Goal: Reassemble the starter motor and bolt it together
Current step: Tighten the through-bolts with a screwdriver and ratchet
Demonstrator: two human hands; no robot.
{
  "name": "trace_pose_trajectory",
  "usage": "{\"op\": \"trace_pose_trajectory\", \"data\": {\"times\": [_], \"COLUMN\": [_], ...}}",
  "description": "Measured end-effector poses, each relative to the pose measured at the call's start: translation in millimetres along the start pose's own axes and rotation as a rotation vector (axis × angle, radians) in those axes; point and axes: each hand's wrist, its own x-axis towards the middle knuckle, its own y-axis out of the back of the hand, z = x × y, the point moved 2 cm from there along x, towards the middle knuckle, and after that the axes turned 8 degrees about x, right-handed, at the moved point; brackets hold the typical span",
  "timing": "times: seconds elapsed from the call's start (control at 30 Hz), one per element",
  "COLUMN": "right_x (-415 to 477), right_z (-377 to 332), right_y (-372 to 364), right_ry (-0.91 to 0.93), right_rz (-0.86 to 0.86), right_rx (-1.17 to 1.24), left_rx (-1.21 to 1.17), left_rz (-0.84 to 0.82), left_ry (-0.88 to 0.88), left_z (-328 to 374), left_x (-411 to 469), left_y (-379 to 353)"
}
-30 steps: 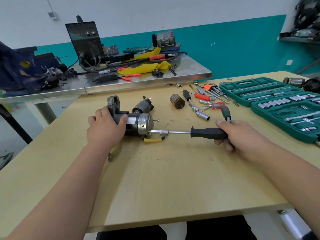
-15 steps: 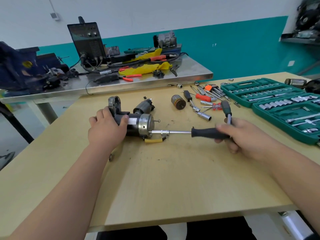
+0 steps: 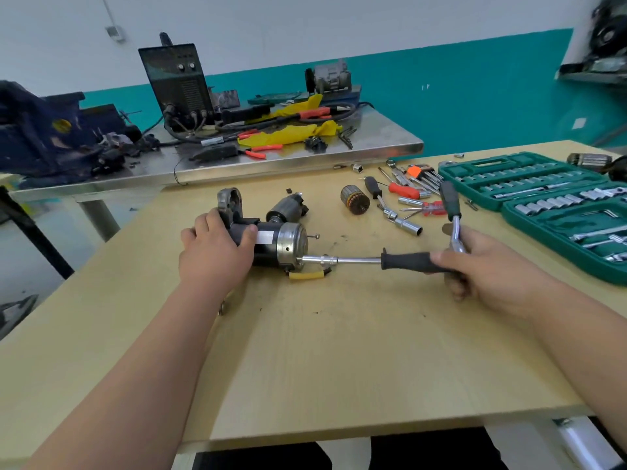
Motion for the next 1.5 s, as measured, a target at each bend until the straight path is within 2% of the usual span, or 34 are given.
{"op": "trace_pose_trajectory", "data": {"times": [0.07, 0.1, 0.2, 0.3, 0.33, 0.43, 0.57, 0.67, 0.8, 0.83, 0.9, 0.93, 1.03, 1.07, 1.17, 1.23, 1.3, 1.43, 1.5], "right_x": [4.2, 4.5, -1.7, 3.0, 2.3, -4.6, 1.5, -4.7, 1.8, 1.9, -4.9, -7.3, 0.2, 0.7, -8.6, -5.0, 0.3, -6.6, -2.1], "right_z": [0.0, 0.6, 1.3, -2.2, -1.9, 0.2, 0.9, 3.4, -0.4, 0.1, 0.8, -0.1, -2.9, -2.0, -0.6, -4.2, -2.0, 0.7, -4.1], "right_y": [-0.4, -0.8, -2.9, -0.9, -1.2, -4.3, -3.1, -4.0, -1.0, -1.1, -3.3, -3.1, -0.8, -0.8, -1.8, -0.2, 1.8, -2.1, -3.0], "right_ry": [0.006, -0.003, -0.006, -0.001, -0.027, -0.053, -0.044, -0.061, -0.039, -0.039, -0.028, -0.016, -0.007, -0.028, -0.029, 0.017, -0.022, -0.049, 0.010], "right_rz": [0.113, 0.107, -0.050, 0.116, 0.117, -0.030, 0.151, -0.019, 0.122, 0.104, -0.035, -0.042, 0.126, 0.117, -0.079, 0.008, 0.113, -0.054, 0.048], "right_rx": [-0.111, -0.099, -0.002, -0.163, -0.161, 0.039, -0.159, -0.002, -0.220, -0.175, -0.043, -0.068, -0.312, -0.287, -0.091, -0.192, -0.240, -0.026, -0.155], "left_rx": [0.007, 0.006, -0.004, 0.001, 0.001, -0.002, 0.003, 0.001, 0.004, 0.003, -0.002, -0.004, 0.006, 0.008, 0.006, 0.013, 0.028, 0.025, 0.028], "left_rz": [-0.009, -0.016, -0.008, -0.004, -0.009, -0.004, -0.002, 0.002, 0.007, 0.002, 0.008, 0.013, 0.006, -0.002, 0.000, 0.012, 0.003, 0.004, 0.009], "left_ry": [0.002, 0.001, -0.006, -0.003, -0.002, -0.005, 0.002, -0.001, 0.006, 0.008, 0.003, 0.001, 0.009, 0.010, 0.010, 0.017, 0.020, 0.014, 0.014], "left_z": [0.5, 0.8, 0.8, 1.0, 0.9, 0.7, -0.3, 0.1, 0.2, 0.2, 0.2, 0.2, 1.3, 1.7, 1.6, 1.7, 3.1, 3.0, 2.6], "left_x": [-0.2, -0.3, -0.1, 0.5, 0.3, -0.2, 0.4, 0.3, 0.8, 0.1, -0.9, -1.3, 0.4, 0.5, 0.1, 0.7, 1.1, -0.4, -0.8], "left_y": [0.6, 0.5, -0.6, -0.2, -0.2, -1.9, -2.0, -3.2, -2.8, -2.8, -4.1, -4.1, -2.5, -2.0, -3.3, -3.6, -2.6, -4.2, -4.2]}}
